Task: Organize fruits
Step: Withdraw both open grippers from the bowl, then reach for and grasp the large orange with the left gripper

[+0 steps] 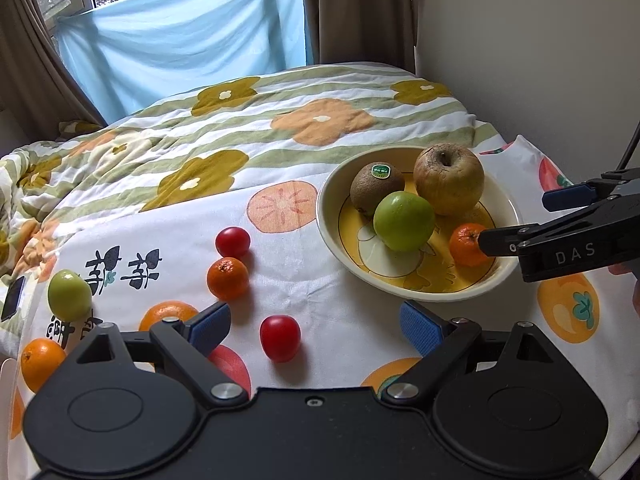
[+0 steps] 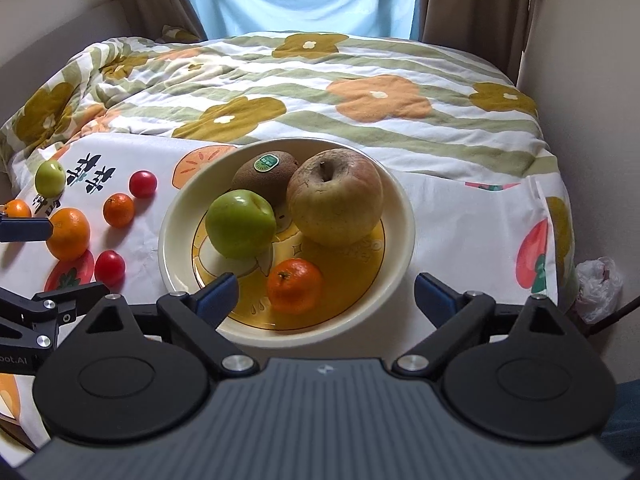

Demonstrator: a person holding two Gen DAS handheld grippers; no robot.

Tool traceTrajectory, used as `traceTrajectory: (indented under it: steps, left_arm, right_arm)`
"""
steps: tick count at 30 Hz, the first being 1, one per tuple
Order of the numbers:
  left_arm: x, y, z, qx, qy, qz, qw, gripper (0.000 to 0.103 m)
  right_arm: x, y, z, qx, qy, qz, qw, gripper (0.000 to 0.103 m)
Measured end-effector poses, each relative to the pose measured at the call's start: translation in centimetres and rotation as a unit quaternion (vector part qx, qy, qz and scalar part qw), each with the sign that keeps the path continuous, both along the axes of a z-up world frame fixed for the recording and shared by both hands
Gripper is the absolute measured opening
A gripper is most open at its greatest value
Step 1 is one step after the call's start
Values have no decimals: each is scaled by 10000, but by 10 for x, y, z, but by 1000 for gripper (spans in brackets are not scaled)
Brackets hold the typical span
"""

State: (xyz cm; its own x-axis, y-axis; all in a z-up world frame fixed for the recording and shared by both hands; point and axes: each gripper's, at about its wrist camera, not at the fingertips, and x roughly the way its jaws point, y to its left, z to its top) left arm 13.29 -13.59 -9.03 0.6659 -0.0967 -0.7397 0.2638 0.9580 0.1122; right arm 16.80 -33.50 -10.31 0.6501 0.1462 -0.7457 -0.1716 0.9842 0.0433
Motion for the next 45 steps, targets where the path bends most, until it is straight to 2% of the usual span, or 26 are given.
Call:
traceTrajectory:
  steps: [15,22,33,38,42,45]
  left_arm:
    - [-42,9,50,-170,-460,510,9975,94]
    - [-60,32,58,-166,-547,1021,9931,94]
    - [-77,109,61,45,-562,1705,9837,95]
    - [-71,151,58,114,-521,1718,9837,96]
    - [-63,181,53,267,-494,1595,9856,99]
    - [-53,203,47,240,-377,1461,9883,99]
  right_arm:
    - [-28,-8,46,208,-177,-137,9995,103]
    - [-32,2,53,347,-74,-37,9994,103]
    - [-40,65,61,418,-155,326,9985,103]
    - [-44,108,58,455,-120,268,9985,103]
    - [-45,140,53,548,-47,158,9984,103]
    - [-44,161,45,635,57,-12,9980,103]
